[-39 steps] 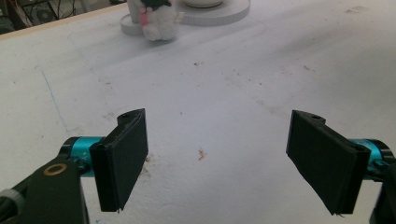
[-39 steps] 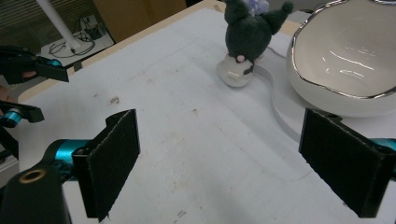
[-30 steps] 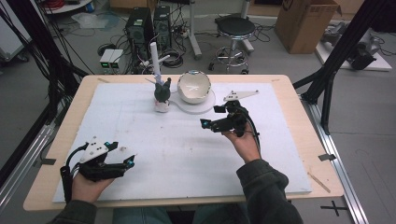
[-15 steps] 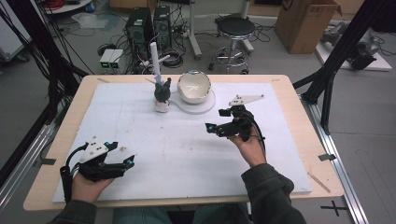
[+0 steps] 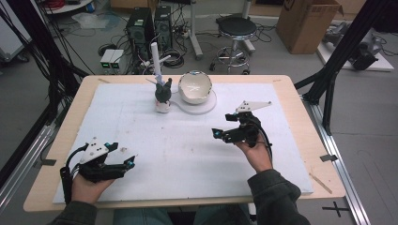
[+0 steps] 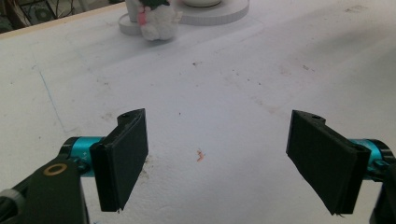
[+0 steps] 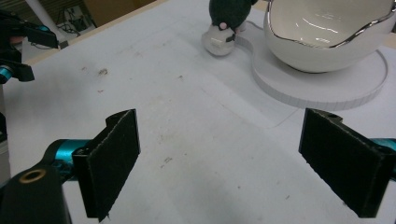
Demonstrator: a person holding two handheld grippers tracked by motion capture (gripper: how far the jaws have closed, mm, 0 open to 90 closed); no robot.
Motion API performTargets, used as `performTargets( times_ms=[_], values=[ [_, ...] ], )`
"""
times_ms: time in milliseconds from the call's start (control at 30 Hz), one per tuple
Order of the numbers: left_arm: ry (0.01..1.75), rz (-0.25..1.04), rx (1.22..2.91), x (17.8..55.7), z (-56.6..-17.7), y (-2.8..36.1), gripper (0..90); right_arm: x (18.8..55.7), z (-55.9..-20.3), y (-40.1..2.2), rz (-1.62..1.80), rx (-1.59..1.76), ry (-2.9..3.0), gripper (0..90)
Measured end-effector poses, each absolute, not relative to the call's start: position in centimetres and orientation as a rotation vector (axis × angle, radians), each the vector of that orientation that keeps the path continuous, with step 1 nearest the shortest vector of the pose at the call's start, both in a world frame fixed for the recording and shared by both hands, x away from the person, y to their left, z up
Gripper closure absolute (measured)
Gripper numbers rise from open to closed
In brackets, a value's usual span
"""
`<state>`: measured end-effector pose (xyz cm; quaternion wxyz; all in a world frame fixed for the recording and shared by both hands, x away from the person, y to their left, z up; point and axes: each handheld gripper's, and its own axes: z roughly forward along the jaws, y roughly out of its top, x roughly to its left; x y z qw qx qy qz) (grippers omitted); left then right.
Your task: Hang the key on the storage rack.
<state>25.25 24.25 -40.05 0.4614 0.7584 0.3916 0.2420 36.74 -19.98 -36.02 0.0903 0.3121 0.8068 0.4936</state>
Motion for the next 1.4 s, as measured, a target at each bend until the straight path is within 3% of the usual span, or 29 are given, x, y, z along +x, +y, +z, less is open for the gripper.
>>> performTargets(
  times_ms=[1400],
  values=[
    [0.972, 0.593, 1.876, 25.2, -40.2, 24.4, 21.2, 33.3, -38.6, -25.6, 1.398, 1.001, 2.323, 11.9]
  ],
)
